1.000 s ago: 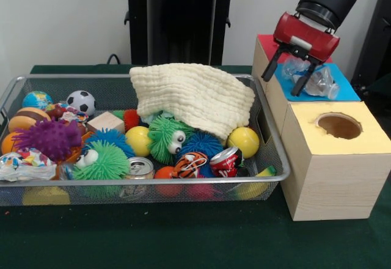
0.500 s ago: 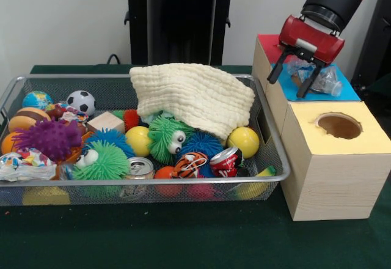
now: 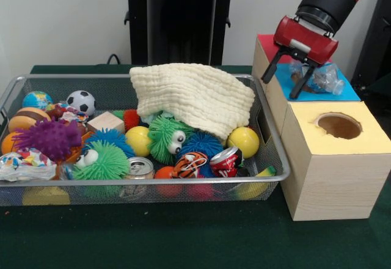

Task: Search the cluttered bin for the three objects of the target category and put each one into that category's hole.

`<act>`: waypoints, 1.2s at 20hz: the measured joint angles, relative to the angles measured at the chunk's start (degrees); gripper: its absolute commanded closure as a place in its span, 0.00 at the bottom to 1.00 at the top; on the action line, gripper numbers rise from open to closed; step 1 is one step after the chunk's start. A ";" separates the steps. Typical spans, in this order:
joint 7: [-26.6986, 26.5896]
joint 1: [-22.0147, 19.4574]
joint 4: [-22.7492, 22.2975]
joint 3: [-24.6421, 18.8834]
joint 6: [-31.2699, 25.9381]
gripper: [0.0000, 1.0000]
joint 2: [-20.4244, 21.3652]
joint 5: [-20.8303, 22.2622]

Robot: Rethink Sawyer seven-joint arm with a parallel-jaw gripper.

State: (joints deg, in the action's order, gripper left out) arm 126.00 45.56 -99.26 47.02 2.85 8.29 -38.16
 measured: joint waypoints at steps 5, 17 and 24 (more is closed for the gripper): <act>0.00 -0.01 -0.41 0.00 0.15 0.00 0.02 -0.07; 0.00 -0.76 -1.84 -0.35 0.14 0.00 1.18 0.02; 0.00 -1.58 -2.59 -0.82 0.14 0.00 2.50 0.05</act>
State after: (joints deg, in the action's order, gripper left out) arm 126.00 43.98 -101.85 46.20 2.99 10.79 -38.11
